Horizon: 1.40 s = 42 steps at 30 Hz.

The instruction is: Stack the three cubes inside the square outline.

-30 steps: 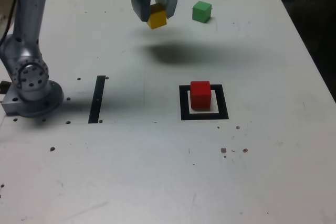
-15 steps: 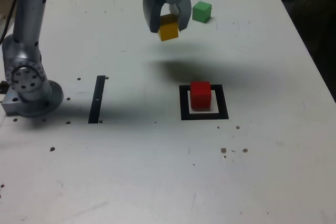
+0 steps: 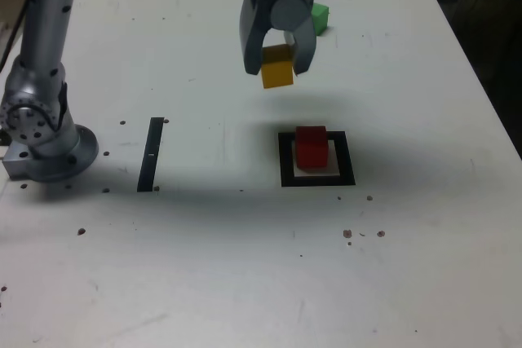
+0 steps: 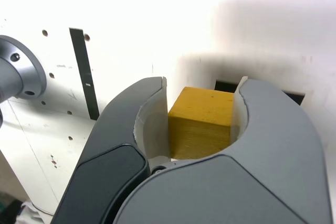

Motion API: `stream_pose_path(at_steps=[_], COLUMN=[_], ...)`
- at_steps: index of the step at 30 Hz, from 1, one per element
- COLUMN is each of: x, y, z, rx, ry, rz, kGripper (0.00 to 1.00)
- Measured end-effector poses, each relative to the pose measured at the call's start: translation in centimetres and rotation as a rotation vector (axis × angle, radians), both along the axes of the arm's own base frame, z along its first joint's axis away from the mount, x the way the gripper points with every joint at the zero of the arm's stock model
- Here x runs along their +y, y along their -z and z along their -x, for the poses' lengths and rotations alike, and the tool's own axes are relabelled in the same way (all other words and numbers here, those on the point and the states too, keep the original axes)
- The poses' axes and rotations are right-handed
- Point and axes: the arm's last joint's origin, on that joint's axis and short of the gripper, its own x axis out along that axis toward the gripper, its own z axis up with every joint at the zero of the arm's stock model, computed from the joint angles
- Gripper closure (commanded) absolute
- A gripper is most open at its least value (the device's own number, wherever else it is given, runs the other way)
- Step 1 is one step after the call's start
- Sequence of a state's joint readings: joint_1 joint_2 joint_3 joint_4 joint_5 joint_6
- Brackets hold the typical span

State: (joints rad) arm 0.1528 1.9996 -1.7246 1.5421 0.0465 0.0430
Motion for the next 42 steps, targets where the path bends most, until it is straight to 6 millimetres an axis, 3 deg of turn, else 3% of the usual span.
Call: stream_pose_path(at_steps=[20, 42], x=[-6.6, -7.3], y=[0.1, 2.7], z=[-3.0, -4.9], rx=[-0.004, 0.044], ry=[0.096, 0.091], rz=[-0.004, -0.001], kGripper=[0.7, 0.69])
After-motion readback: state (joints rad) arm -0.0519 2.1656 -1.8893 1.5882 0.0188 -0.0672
